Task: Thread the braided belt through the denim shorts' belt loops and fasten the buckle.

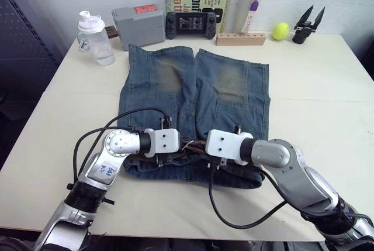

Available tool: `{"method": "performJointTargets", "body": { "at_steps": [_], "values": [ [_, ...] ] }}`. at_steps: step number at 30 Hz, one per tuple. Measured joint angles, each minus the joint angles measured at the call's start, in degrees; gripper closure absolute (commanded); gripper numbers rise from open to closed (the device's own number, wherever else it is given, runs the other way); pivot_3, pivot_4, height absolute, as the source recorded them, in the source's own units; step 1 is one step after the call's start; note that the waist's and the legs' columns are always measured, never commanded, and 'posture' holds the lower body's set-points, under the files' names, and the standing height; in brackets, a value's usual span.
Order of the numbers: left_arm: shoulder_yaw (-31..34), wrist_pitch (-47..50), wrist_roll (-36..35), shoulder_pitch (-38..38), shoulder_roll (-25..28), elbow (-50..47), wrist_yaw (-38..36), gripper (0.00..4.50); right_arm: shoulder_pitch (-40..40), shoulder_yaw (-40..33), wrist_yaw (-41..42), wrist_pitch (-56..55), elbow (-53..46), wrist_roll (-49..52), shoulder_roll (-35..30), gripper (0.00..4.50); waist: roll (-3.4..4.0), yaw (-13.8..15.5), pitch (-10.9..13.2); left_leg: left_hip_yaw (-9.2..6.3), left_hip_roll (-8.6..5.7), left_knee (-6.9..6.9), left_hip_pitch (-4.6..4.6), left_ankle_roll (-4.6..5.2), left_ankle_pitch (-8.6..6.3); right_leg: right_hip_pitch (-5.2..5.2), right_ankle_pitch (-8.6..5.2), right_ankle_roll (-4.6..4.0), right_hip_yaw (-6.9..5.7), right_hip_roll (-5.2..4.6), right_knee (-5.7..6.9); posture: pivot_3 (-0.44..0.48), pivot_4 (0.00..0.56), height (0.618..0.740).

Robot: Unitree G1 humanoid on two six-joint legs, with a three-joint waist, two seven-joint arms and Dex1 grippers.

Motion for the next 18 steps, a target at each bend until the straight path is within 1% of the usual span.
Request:
{"method": "performJointTargets", "body": {
  "at_steps": [2, 3, 6, 9, 11, 14, 16, 18],
  "values": [
    [4.6, 4.7, -5.5, 2.2, 2.2, -3.0, -1.6, 1.46, 0.5, 0.0, -0.1, 0.0, 0.0, -0.3, -0.1, 4.5, 0.01, -0.2, 0.0, -0.11, 0.03, -0.03, 0.0, 0.0, 0.0, -0.04, 0.0, 0.0, 0.02, 0.0, 0.0, 0.0, 0.15, 0.731],
    [7.9, 8.4, -9.1, 3.1, 3.4, -4.4, -2.3, 1.46, 0.7, 0.0, -0.2, -0.1, 0.0, -0.6, -0.1, 4.5, 0.0, -0.3, 0.0, -0.12, 0.03, -0.03, -0.01, 0.0, 0.0, -0.04, 0.0, 0.0, 0.03, 0.0, -0.04, 0.0, 0.15, 0.731],
    [12.9, 14.2, -14.6, 4.8, 5.8, -6.6, -2.9, 1.46, 0.9, -0.1, -0.5, -0.3, 0.0, -0.7, 0.0, 4.5, 0.0, -0.2, 0.0, -0.13, 0.01, -0.02, 0.0, 0.0, 0.0, -0.01, 0.0, 0.0, 0.04, -0.01, -0.09, 0.0, 0.15, 0.731],
    [17.0, 18.9, -19.6, 8.8, 7.5, -7.3, -4.4, 2.32, 1.3, -0.2, -0.8, -0.7, 0.0, -0.7, 0.0, 4.5, 0.0, -0.2, 0.0, -0.14, 0.01, -0.04, 0.0, 0.0, 0.0, -0.01, 0.0, 0.0, 0.05, -0.02, -0.15, 0.0, 0.15, 0.731],
    [17.6, 19.5, -21.6, 10.9, 7.6, -7.4, -5.1, 3.21, 1.4, -0.2, -1.0, -1.1, 0.0, -0.8, 0.0, 4.5, 0.0, 0.0, 0.0, -0.14, 0.01, -0.03, 0.0, 0.0, 0.0, 0.0, 0.0, 0.01, 0.06, -0.01, -0.16, 0.0, 0.15, 0.731],
    [17.2, 19.5, -22.7, 13.1, 8.1, -7.9, -6.1, 4.39, 1.6, -0.2, -1.3, -1.4, 0.0, -0.8, 0.0, 4.5, 0.0, 0.0, 0.0, -0.13, 0.01, -0.04, 0.0, -0.01, 0.0, 0.0, 0.0, 0.0, 0.06, 0.0, -0.17, 0.0, 0.15, 0.731],
    [15.8, 18.6, -21.9, 14.0, 9.0, -8.1, -6.2, 4.39, 1.6, -0.2, -1.5, -1.5, 0.0, -0.8, 0.1, 4.5, 0.0, 0.0, 0.0, -0.11, 0.01, -0.04, 0.0, -0.01, -0.01, -0.01, 0.0, 0.0, 0.06, 0.01, -0.17, 0.0, 0.15, 0.731],
    [12.9, 16.4, -19.1, 15.3, 10.0, -7.9, -6.3, 4.39, 1.9, -0.4, -1.7, -1.6, 0.0, -0.8, 0.1, 4.5, 0.0, -0.1, 0.0, -0.08, 0.0, -0.06, 0.0, -0.01, -0.01, -0.01, 0.0, 0.0, 0.07, 0.01, -0.18, 0.0, 0.15, 0.731]
  ]
}}
